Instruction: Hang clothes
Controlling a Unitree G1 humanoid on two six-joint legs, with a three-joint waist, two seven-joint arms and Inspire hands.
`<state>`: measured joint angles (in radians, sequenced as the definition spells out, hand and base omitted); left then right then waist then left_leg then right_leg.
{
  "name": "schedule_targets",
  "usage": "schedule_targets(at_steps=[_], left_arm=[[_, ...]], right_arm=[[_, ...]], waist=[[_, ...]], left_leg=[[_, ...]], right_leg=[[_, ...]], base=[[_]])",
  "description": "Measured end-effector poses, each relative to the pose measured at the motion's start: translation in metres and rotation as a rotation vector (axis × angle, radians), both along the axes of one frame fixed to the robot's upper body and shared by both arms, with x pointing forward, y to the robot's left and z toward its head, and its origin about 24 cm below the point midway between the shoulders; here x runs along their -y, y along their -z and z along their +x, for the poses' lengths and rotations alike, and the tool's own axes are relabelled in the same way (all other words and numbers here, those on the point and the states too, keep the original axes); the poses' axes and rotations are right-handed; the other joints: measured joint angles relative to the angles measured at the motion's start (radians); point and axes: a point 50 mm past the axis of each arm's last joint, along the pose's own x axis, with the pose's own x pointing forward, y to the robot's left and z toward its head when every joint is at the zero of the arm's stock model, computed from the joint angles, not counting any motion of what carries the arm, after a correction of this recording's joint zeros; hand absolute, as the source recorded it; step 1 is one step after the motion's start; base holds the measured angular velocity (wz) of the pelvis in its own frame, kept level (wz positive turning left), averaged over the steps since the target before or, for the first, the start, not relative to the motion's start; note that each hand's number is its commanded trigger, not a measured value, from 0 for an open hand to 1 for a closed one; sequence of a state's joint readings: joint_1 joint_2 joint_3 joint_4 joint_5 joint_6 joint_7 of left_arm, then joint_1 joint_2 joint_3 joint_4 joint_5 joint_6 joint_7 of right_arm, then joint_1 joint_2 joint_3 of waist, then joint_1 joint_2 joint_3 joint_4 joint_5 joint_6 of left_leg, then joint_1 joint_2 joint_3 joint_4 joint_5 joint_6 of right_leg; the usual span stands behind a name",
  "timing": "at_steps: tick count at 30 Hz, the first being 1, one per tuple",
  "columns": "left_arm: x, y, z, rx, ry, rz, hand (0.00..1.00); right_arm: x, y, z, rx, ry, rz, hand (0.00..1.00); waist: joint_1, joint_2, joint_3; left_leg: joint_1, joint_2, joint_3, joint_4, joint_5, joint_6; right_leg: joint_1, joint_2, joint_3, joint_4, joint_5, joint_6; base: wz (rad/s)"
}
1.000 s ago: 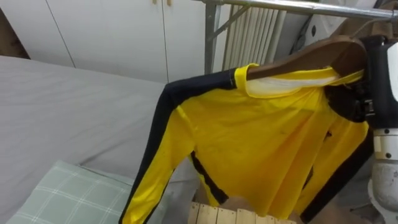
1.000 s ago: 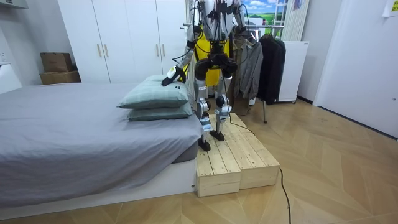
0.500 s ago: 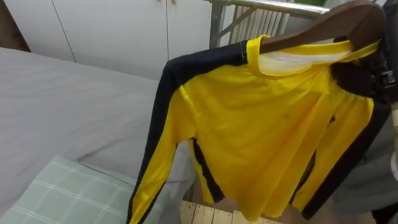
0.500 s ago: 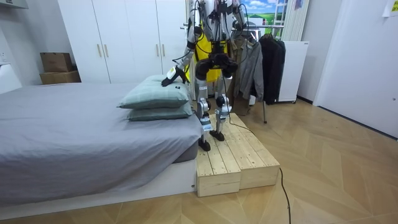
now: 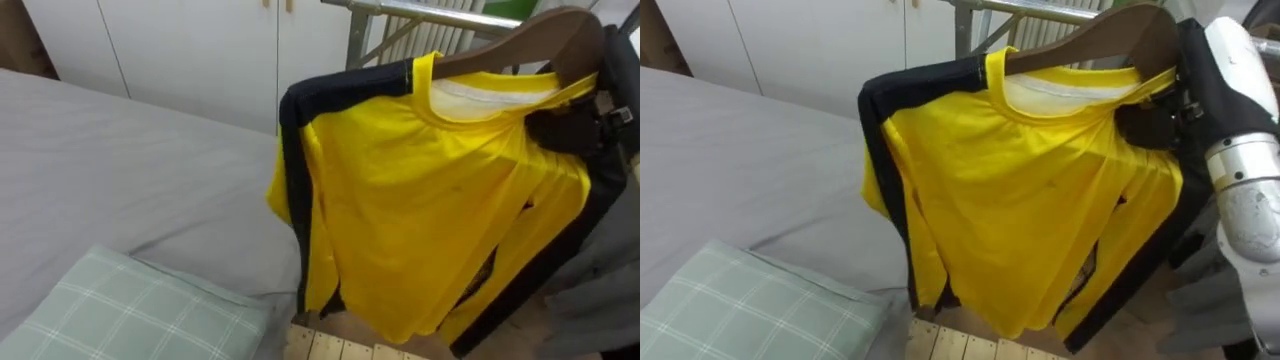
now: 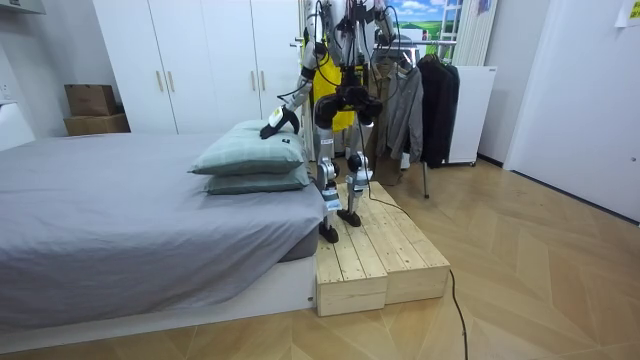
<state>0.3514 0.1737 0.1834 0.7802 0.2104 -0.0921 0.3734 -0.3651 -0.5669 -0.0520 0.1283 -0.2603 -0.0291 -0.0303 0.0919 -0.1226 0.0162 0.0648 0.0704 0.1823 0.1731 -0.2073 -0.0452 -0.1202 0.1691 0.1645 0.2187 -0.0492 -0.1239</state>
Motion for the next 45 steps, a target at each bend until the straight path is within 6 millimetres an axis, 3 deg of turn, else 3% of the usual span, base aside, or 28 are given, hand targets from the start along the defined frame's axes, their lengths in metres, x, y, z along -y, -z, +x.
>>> schedule_targets(at_steps=[8,17,31,36,45], left_arm=[[0.001,-0.002,0.008,0.02,0.017,0.004,0.0],[-0.005,-0.004,0.008,0.019,0.025,0.007,0.0],[-0.011,-0.008,0.012,0.011,0.085,0.012,0.0],[-0.01,-0.008,0.014,0.006,0.106,0.012,0.0],[-0.011,-0.008,0.014,0.005,0.106,0.013,0.0]], right_arm=[[0.004,0.03,0.011,-0.222,-0.068,0.107,1.0],[0.011,0.035,0.028,-0.363,-0.119,0.229,1.0],[0.037,0.064,0.025,-0.551,-0.086,0.315,1.0],[0.052,0.064,0.023,-0.587,-0.051,0.331,1.0],[0.06,0.056,0.024,-0.578,-0.033,0.334,1.0]], waist=[[0.024,0.002,-0.0013],[0.024,-0.017,-0.0026],[0.035,-0.033,-0.007],[0.043,-0.033,-0.0069],[0.042,-0.037,-0.0086]], left_leg=[[0.001,0.0,-0.013,-0.004,0.002,-0.003],[0.006,-0.001,-0.036,-0.004,0.005,-0.007],[0.018,-0.006,-0.081,-0.004,0.005,-0.008],[0.017,-0.012,-0.103,-0.005,0.007,-0.006],[0.024,-0.013,-0.104,-0.005,0.007,-0.005]], right_leg=[[0.0,-0.005,-0.023,0.001,-0.004,-0.005],[0.014,-0.007,-0.031,0.001,-0.012,-0.008],[0.036,-0.019,-0.068,0.005,-0.024,-0.012],[0.035,-0.021,-0.07,0.008,-0.024,-0.011],[0.045,-0.025,-0.08,0.002,-0.024,-0.011]], base=[[0.06],[0.06],[0.09],[0.0],[0.02]])
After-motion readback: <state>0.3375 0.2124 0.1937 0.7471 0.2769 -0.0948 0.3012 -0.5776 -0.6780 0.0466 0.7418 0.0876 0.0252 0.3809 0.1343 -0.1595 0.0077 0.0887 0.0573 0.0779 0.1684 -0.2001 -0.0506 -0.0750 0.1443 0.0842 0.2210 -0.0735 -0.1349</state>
